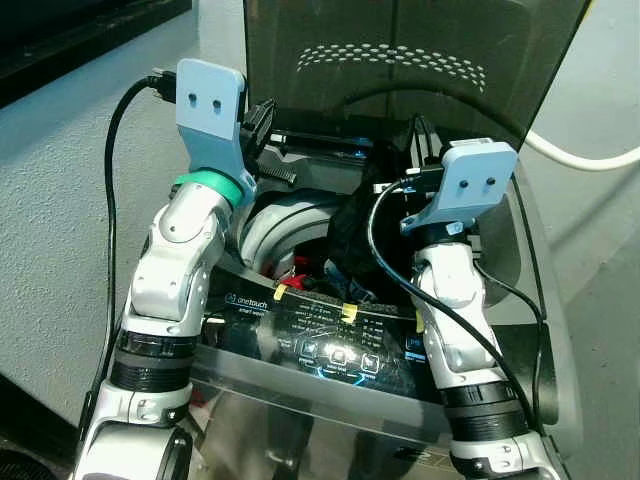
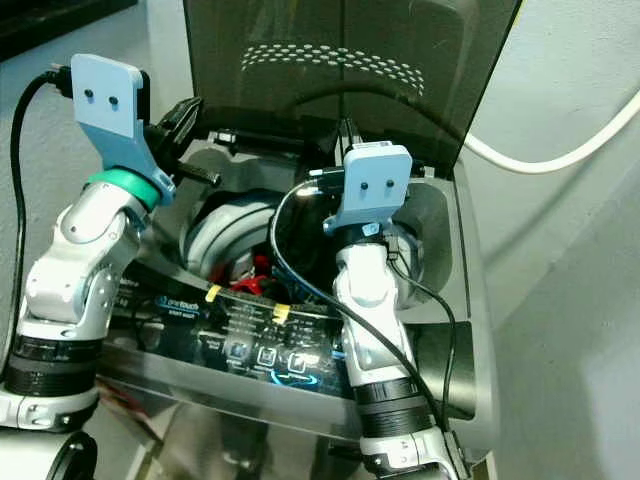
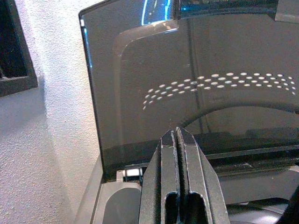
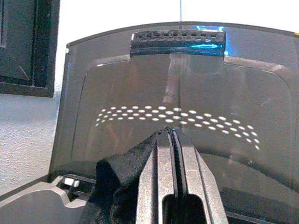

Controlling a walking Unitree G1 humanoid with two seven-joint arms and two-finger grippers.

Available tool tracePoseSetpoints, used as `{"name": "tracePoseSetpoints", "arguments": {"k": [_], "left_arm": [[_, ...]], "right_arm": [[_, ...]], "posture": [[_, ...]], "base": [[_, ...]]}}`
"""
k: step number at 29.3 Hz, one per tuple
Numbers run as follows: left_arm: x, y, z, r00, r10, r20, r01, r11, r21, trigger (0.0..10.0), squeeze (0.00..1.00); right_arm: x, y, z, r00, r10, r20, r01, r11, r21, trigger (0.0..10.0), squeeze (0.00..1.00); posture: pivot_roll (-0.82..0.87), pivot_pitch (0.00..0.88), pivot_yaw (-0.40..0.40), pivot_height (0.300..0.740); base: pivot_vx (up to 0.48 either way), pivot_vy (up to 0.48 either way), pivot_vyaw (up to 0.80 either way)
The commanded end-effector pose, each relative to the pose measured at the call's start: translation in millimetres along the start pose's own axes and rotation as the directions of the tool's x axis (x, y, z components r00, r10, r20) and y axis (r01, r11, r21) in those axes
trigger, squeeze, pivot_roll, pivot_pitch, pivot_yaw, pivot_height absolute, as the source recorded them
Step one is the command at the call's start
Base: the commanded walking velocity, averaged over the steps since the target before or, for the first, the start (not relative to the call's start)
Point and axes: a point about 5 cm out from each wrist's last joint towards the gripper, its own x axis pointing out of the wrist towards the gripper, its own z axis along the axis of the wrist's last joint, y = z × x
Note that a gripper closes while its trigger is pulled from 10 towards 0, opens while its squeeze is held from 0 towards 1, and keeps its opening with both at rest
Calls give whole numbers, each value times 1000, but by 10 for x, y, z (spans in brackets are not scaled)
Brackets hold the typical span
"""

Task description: Clothes washing

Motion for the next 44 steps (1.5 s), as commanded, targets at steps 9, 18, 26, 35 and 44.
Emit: {"name": "tracePoseSetpoints", "arguments": {"k": [9,18,26,35,44], "left_arm": [[-21,9,-37,1000,8,-21,-9,1000,-8,10000,0],[-16,22,-70,999,19,-43,-19,1000,6,10000,0],[-17,29,-102,998,25,-64,-24,1000,20,10000,0],[-13,34,-118,997,27,-72,-25,999,27,10000,0],[-11,23,-84,998,19,-55,-19,1000,0,10000,0]], "right_arm": [[-18,15,-15,1000,9,-5,-9,1000,1,10000,0],[-27,23,-19,1000,10,-8,-10,1000,1,10000,0],[-33,14,-24,1000,8,-11,-8,1000,-1,10000,0],[-38,9,-29,1000,5,-14,-5,1000,-4,10000,0],[-39,3,-25,1000,6,-14,-6,1000,-11,10000,0]], "posture": [[132,0,58,740],[132,0,61,740],[132,0,63,740],[128,0,65,740],[128,0,63,740]], "base": [[0,381,0],[0,0,0],[0,0,0],[0,0,0],[0,0,0]]}}
